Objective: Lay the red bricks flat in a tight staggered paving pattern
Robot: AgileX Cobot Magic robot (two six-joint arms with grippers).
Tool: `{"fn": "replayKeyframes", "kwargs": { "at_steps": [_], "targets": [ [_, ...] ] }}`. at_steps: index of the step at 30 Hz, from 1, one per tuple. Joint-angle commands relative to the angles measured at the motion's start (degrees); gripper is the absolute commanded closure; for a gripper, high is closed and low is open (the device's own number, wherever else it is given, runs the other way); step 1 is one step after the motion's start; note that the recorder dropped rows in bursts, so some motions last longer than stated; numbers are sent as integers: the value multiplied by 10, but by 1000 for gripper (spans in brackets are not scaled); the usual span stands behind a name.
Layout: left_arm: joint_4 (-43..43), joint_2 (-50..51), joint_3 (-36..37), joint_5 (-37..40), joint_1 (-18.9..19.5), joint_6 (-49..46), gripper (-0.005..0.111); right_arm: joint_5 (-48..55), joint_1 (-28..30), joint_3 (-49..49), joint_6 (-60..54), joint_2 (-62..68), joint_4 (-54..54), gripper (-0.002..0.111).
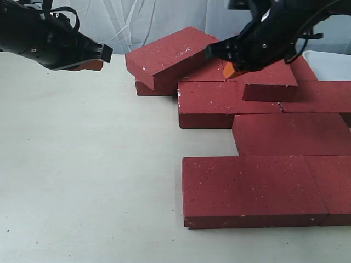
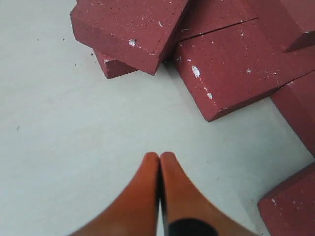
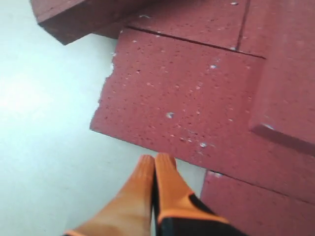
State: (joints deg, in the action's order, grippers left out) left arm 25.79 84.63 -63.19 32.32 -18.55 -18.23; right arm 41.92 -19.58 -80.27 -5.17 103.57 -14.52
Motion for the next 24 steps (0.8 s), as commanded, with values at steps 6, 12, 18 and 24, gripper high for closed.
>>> {"fn": "replayKeyframes", "kwargs": {
  "at_steps": [6, 12, 18, 24],
  "targets": [
    [7, -4, 3, -20, 1, 2, 107, -15, -39, -205, -8, 133, -12, 109],
    [-17, -4, 3, -23, 9, 24, 107, -38, -39, -309, -8, 207, -18, 109],
    [-22, -4, 3, -23, 36, 30, 107, -50, -39, -343, -8, 266, -69, 109],
    [-18, -4, 3, -24, 43, 32, 107, -55, -62, -350, -97, 294, -158, 109]
  ]
}}
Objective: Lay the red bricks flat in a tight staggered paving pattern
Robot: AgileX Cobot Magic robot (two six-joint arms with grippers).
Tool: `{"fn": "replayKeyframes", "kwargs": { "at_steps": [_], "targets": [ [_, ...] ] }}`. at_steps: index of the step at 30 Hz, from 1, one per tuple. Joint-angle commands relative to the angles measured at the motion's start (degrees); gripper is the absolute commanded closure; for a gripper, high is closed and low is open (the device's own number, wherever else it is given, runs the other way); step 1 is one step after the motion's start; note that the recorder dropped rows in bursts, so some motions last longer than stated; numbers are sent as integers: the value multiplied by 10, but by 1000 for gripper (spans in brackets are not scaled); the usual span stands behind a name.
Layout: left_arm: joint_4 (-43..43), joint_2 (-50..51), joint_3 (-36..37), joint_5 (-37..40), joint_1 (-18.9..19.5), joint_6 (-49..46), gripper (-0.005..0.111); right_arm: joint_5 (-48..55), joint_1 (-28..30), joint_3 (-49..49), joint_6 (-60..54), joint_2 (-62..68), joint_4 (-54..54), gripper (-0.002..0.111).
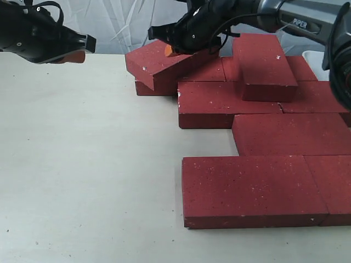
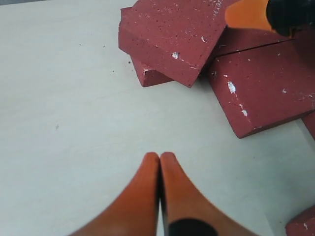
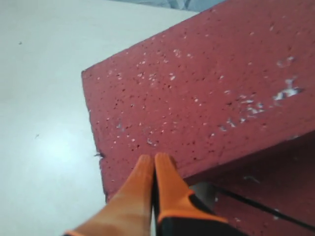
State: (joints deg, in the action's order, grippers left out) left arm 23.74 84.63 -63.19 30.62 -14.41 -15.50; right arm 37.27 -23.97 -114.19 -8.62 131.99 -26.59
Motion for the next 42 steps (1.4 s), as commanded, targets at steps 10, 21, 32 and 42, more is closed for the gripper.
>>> {"fn": "replayKeyframes", "kwargs": {
  "at_steps": [10, 21, 32, 42],
  "targets": [
    [3, -4, 3, -7, 2, 4, 107, 2, -51, -24, -63, 45, 29, 109],
    [6, -4, 3, -7, 2, 4, 107, 296, -100, -26, -87, -6, 24, 109],
    [6, -4, 3, -7, 2, 4, 107, 198, -103, -26, -55, -89, 111, 109],
    [11, -4, 3, -6, 2, 4, 107, 33, -103, -9, 0, 4, 145, 109]
  ]
}}
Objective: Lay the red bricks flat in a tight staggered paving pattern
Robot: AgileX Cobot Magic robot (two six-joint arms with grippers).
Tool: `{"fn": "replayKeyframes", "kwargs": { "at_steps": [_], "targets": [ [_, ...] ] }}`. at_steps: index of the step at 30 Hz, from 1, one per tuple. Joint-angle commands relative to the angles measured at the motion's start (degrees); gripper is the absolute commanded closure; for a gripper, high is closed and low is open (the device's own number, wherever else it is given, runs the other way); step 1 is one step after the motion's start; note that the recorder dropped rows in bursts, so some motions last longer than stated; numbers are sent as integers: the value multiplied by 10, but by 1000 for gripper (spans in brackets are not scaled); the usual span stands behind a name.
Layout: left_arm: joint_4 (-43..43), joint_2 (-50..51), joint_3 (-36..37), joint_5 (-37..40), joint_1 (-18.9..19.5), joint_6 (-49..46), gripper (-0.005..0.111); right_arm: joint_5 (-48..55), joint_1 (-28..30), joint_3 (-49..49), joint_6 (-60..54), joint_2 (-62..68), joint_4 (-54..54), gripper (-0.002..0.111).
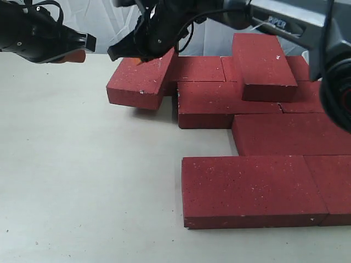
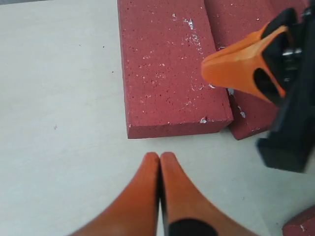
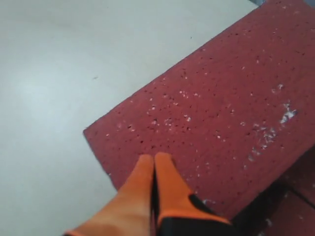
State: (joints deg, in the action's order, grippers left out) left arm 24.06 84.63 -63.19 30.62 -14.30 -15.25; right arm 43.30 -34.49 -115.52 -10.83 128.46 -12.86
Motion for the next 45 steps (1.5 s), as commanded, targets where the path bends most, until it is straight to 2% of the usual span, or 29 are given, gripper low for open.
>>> {"fn": "replayKeyframes", "kwargs": {
  "at_steps": [1, 4, 5, 8, 13, 19, 24, 30, 37, 45],
  "targets": [
    [7, -4, 3, -6, 1, 2, 107, -15, 2, 4, 29, 48, 8, 109],
    [7, -4, 3, -6, 1, 2, 107, 102, 0, 4, 49, 67, -23, 109],
    [8, -4, 3, -6, 1, 2, 107, 163, -3, 4, 38, 67, -48, 109],
    [12, -4, 3, -6, 1, 2, 107, 237, -19, 4, -17, 45, -89, 109],
    [12, -4, 3, -3, 1, 2, 107, 205, -49, 4, -26, -27, -73, 109],
    [12, -4, 3, -3, 1, 2, 107, 146, -49, 4, -9, -68, -17, 109],
    [12, -4, 3, -3, 1, 2, 107, 65, -49, 4, 101, -35, 129, 109],
    [19, -4, 3, 2, 1, 2, 107, 9, -49, 4, 122, 41, 143, 109],
    [19, -4, 3, 3, 1, 2, 107, 58, -49, 4, 145, 78, 129, 109],
    [19, -4, 3, 3, 1, 2, 107, 219, -71, 4, 89, 58, 59, 109]
  ]
}}
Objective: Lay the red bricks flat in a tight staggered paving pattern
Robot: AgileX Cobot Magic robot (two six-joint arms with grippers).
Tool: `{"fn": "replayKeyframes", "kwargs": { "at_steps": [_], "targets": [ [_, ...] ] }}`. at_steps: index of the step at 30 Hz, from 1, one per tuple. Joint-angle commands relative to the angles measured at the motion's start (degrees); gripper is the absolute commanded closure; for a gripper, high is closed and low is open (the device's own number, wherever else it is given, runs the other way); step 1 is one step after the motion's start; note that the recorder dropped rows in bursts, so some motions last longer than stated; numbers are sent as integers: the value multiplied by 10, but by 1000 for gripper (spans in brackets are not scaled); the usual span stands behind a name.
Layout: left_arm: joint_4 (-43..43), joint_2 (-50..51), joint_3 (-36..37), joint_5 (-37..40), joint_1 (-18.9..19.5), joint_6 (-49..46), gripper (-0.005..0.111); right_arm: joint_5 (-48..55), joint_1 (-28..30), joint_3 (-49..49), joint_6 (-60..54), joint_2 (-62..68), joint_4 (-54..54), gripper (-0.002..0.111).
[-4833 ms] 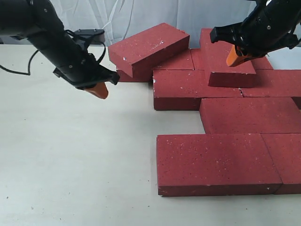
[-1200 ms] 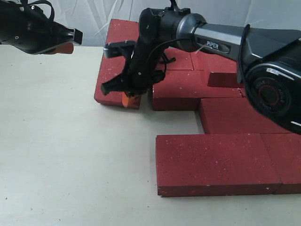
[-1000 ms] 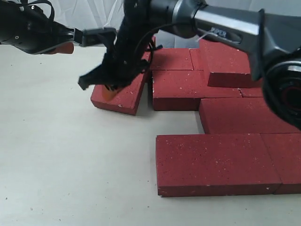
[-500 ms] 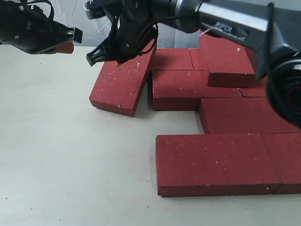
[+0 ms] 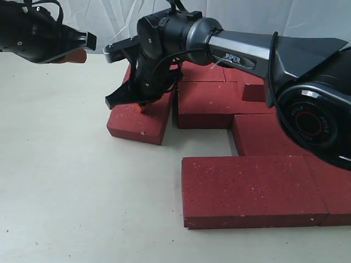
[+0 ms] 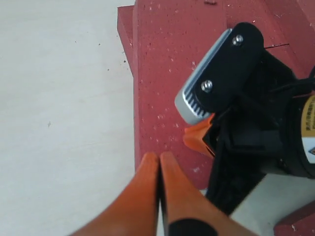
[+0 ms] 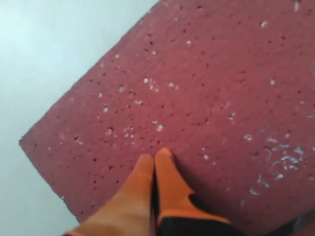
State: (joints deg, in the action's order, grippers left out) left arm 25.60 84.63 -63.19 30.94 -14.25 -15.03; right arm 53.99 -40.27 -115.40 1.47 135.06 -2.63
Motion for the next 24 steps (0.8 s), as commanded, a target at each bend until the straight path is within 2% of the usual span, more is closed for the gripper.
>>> {"fn": "replayKeyframes", "kwargs": {
  "at_steps": [1, 6, 10, 18, 22, 24],
  "targets": [
    [3, -4, 3, 0, 0, 0, 107, 131, -15, 3, -46, -14, -59, 109],
    [3, -4, 3, 0, 0, 0, 107, 153, -25, 3, -94, -54, -132, 109],
    [3, -4, 3, 0, 0, 0, 107, 142, -28, 3, -95, -94, -132, 109],
    [2, -4, 3, 4, 0, -1, 107, 130, -28, 3, -81, -126, -28, 109],
    [-45, -4, 3, 27, 0, -1, 107, 118, -25, 3, -56, -92, -1, 109],
    [-94, -4, 3, 39, 0, 4, 107, 137, -25, 3, -44, -70, -5, 109]
  ]
}}
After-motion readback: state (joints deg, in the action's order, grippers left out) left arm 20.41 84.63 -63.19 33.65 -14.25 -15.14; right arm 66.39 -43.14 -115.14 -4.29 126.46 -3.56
